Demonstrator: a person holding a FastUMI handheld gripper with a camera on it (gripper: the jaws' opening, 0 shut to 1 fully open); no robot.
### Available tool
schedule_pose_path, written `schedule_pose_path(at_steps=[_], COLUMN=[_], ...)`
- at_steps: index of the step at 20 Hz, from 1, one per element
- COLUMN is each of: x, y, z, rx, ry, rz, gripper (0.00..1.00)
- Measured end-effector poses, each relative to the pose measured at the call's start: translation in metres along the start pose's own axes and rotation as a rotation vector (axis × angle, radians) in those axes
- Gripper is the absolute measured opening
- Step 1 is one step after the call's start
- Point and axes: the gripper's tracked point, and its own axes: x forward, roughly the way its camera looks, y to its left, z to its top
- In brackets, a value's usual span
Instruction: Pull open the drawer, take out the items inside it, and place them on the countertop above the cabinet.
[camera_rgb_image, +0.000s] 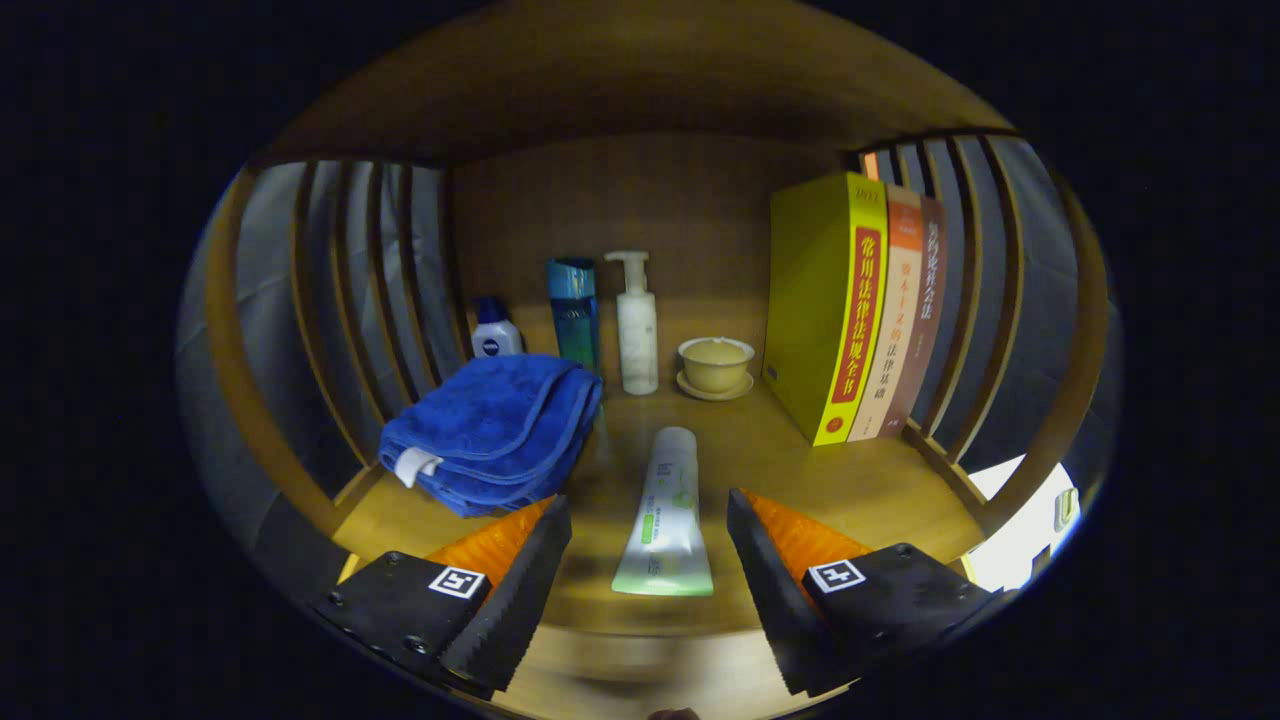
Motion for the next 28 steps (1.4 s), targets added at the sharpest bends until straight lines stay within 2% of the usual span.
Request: schedule_pose_path(at_steps=[4,10,15,22,28], x=[-0.057,-0.134,-0.184,-0.228,-0.228], y=[-0.002,0.010,0.003,0.007,0.010], z=[0.016,0.004,-0.012,-0.049,-0.075], rx=[-0.042,-0.024,-0.036,-0.034,0.037], ry=[-0.107,-0.231,-0.337,-0.385,-0.440], rz=[0.010,0.070,0.043,0.052,0.052], gripper=[1.00,1.00,1.00,1.00,1.00])
